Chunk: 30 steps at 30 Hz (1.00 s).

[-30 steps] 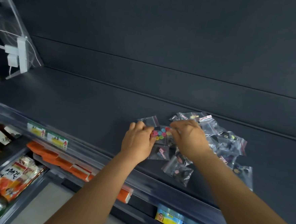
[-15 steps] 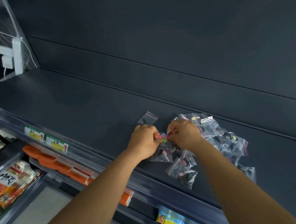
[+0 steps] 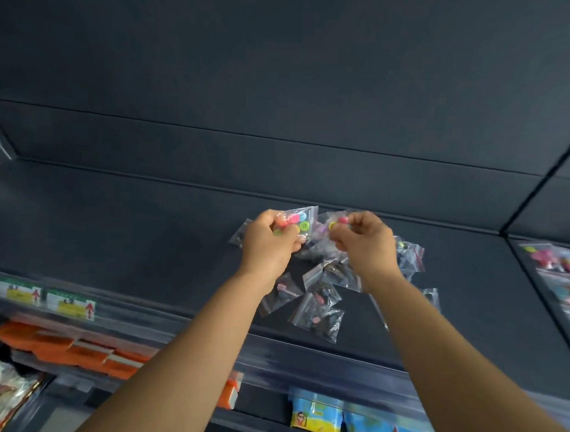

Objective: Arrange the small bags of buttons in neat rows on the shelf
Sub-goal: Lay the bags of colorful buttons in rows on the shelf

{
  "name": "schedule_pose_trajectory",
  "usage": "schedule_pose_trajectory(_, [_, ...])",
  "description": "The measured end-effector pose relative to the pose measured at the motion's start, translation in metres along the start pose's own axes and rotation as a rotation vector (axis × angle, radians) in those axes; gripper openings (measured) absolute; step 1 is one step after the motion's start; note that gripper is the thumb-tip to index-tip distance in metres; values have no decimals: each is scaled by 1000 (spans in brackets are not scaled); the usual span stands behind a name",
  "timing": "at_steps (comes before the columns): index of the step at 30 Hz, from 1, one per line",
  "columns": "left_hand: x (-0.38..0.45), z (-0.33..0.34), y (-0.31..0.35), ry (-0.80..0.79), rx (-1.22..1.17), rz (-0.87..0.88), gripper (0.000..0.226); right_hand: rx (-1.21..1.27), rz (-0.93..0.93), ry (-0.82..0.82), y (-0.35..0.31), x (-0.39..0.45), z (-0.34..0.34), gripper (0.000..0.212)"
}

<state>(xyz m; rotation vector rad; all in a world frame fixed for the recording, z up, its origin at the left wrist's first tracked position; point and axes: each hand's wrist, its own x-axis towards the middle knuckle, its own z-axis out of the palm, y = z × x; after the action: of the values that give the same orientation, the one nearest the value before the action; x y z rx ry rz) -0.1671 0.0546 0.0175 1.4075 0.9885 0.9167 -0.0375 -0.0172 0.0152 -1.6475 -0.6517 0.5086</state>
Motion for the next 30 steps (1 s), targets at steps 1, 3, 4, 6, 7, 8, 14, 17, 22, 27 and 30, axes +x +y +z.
schedule_pose_trajectory(1, [-1,5,3,-5,-33,-13,12,61,39,23,1,0,-6,15])
schedule_pose_trajectory(3, [-5,15,8,-15,-70,-33,17,113,100,52,4,-1,-15,15])
schedule_pose_trajectory(4, [-7,19,9,-19,-78,-46,20,120,127,55,6,-1,-19,15])
schedule_pose_trajectory(6, [-12,27,12,-30,-76,-71,23,181,179,64,9,-3,-27,18])
schedule_pose_trajectory(7, [-15,31,12,-35,-67,-78,23,235,206,70,10,-4,-32,18])
schedule_pose_trajectory(8, [-17,35,12,-38,-48,-79,21,293,234,75,10,-6,-37,17])
schedule_pose_trajectory(14, [-36,67,14,-137,23,-31,26,341,273,98,5,-22,-81,8])
schedule_pose_trajectory(17, [-50,93,20,-224,-36,-48,28,265,235,138,7,-32,-110,10])
schedule_pose_trajectory(22, [-83,151,29,-356,-123,-63,30,327,160,167,15,-48,-169,13])
schedule_pose_trajectory(27, [-126,230,34,-500,-80,-73,14,286,124,218,26,-61,-254,17])
schedule_pose_trajectory(30, [-156,280,39,-569,4,-60,14,268,123,259,34,-68,-314,24])
